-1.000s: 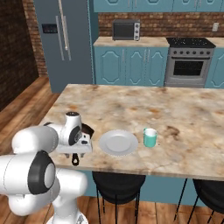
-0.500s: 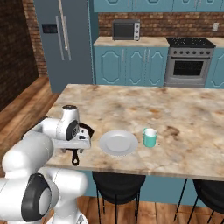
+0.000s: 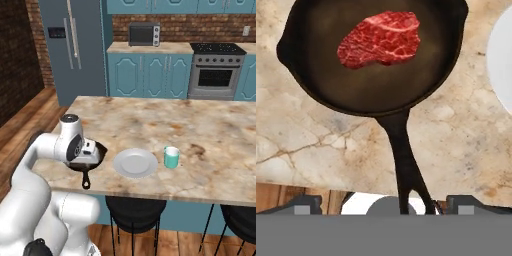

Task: Pick up the pan with the steak in it and place it on the dining table. Then place the steak on the plate.

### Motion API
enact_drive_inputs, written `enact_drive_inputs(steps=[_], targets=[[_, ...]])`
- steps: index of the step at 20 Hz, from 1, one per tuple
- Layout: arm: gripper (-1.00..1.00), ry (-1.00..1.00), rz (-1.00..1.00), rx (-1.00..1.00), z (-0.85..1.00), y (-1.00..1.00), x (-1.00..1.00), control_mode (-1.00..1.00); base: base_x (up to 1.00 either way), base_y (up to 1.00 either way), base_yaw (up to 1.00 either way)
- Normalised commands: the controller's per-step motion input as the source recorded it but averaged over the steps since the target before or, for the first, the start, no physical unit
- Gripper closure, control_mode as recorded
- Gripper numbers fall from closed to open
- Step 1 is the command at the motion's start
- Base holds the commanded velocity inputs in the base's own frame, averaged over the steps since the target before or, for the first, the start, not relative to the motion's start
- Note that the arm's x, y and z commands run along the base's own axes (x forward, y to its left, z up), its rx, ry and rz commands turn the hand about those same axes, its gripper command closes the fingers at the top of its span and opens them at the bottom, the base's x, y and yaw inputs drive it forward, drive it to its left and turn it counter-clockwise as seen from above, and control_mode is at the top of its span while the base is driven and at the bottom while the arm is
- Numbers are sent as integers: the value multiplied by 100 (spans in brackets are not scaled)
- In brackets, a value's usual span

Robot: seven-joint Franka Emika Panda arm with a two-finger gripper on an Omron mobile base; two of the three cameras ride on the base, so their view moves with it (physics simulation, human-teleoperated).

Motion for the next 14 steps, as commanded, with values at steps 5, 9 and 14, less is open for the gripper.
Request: enact_drive_inputs(steps=[5, 9, 14], targets=[[-100, -12, -6, 0, 9, 28, 49, -100, 0, 0, 0], [-100, -4, -4, 2, 8, 12, 66, -100, 0, 0, 0], [-100, 1, -2, 4, 22, 0, 82, -100, 0, 0, 0]])
